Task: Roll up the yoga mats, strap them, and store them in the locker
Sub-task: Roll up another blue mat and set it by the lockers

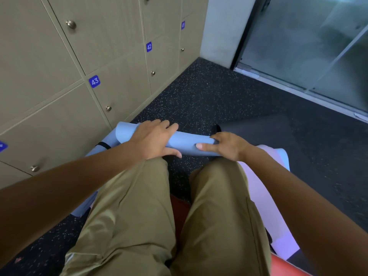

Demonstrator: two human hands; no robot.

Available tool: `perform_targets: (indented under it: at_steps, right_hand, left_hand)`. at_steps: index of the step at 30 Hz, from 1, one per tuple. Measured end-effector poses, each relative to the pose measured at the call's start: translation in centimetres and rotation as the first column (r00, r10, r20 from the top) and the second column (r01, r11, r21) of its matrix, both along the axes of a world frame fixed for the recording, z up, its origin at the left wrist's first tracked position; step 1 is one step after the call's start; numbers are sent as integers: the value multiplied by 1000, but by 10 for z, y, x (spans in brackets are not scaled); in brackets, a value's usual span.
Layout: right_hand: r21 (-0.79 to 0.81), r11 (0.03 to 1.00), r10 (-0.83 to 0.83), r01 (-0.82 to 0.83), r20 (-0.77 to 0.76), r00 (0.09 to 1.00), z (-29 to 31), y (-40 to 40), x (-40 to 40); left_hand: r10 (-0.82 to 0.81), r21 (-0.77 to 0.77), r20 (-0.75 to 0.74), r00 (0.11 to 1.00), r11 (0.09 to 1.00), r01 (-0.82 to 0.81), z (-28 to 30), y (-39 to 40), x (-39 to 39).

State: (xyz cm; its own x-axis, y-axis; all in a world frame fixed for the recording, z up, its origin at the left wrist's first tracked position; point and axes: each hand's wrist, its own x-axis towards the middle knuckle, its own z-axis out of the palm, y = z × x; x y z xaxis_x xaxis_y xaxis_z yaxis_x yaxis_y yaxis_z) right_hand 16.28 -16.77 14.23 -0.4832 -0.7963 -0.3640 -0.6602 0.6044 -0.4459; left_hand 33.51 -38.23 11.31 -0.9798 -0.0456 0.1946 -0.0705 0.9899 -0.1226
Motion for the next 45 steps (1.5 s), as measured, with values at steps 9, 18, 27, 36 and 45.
perform_targets:
  at_steps: [9, 18, 27, 36, 45]
  right_hand:
    - [-65, 996, 30, -62, -403, 915, -9, 9, 1]
    - [-230, 940, -14, -254, -767, 642, 6, 9, -18]
    - [-285, 896, -60, -339, -836, 545, 79, 29, -10]
    - [-253, 927, -69, -276, -841, 537, 117, 111, 90]
    - [-231, 944, -28, -236, -766, 642, 105, 169, 163]
  left_hand:
    - [134, 40, 253, 958, 988, -149, 16, 0, -27]
    - [153, 60, 237, 959, 983, -171, 79, -12, -47]
    - [103, 177, 179, 978, 975, -135, 150, 9, -22]
    - [68, 216, 218, 974, 969, -116, 178, 79, 65]
    - [63, 200, 379, 923, 969, -149, 155, 124, 122]
